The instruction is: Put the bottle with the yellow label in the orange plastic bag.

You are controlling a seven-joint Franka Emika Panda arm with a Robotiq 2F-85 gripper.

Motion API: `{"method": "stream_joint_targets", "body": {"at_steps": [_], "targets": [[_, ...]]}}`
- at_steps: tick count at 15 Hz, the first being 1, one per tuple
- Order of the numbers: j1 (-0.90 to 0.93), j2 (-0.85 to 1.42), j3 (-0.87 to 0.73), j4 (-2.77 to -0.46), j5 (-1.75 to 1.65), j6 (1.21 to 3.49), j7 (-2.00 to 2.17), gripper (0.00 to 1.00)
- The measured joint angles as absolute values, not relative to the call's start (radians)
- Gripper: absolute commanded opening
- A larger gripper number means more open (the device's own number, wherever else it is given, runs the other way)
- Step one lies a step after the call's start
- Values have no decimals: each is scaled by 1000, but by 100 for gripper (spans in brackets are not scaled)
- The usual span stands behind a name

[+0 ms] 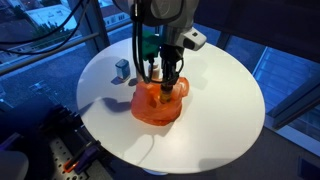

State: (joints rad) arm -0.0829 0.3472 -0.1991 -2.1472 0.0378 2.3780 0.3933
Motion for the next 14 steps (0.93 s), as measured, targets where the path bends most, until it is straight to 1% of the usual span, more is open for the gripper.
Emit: {"method": "stream_joint_targets", "body": {"at_steps": [1,2,4,5,9,14], "targets": [[-83,348,-199,-2147,38,2378,391,71],[-83,348,-199,-2147,38,2378,390,77],[-83,348,-199,-2147,38,2378,387,94],[-83,348,-199,-2147,38,2378,384,99],[-83,338,-199,-2144,38,2368,366,100],[-76,294,-194,-2099,27,2223,347,100]]}}
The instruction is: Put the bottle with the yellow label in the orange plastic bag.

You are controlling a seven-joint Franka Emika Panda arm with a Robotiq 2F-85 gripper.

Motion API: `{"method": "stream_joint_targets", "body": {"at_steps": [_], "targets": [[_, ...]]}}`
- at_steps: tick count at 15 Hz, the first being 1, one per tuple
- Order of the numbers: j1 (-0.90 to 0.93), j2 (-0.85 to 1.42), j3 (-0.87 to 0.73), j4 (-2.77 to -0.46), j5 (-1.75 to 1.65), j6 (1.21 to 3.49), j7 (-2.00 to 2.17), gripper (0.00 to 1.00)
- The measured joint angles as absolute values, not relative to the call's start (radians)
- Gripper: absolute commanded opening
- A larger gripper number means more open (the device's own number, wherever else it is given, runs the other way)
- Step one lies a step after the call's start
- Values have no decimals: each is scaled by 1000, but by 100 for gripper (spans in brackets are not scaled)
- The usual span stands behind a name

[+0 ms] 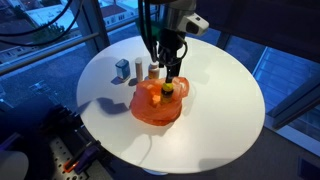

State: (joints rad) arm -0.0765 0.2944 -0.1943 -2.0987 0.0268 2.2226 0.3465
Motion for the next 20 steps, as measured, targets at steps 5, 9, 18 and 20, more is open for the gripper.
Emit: {"method": "stream_joint_targets", "body": {"at_steps": [5,9,18,20], "targets": [[-64,263,-161,-1981,-18,1993,316,100],[-62,230,-122,-1898,-20,1861,194,100],[-58,34,-65,-1876,-21,1747,-13,100],[-58,-19,-64,-1881,-21,1727,-16,100]]}}
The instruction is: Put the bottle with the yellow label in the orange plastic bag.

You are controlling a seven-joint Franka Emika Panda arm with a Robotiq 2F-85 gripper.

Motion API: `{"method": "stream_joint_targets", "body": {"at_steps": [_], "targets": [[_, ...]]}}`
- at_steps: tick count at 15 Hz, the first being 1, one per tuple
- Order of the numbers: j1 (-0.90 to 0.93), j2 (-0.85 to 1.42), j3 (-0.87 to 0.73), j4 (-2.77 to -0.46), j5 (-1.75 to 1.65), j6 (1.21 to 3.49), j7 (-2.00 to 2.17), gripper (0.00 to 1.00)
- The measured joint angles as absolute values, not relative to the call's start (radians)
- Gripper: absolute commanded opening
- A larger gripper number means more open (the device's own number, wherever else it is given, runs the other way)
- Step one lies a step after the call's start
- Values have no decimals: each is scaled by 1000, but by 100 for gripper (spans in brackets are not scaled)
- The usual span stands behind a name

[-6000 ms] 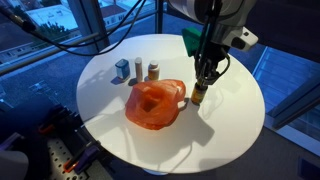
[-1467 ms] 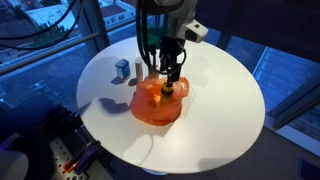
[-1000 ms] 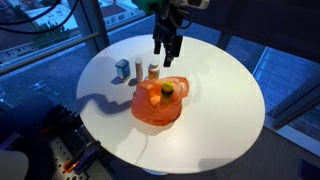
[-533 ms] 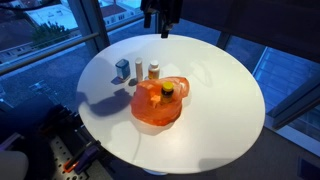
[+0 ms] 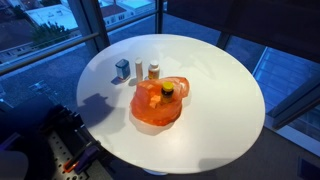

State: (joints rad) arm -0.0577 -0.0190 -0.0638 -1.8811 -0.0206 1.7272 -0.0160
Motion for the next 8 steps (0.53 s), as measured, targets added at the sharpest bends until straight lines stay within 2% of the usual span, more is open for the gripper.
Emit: {"method": "stream_joint_targets", "body": {"at_steps": [8], "targets": [[-58,-156,-64,-1911,-21,1690,-7,100]]}}
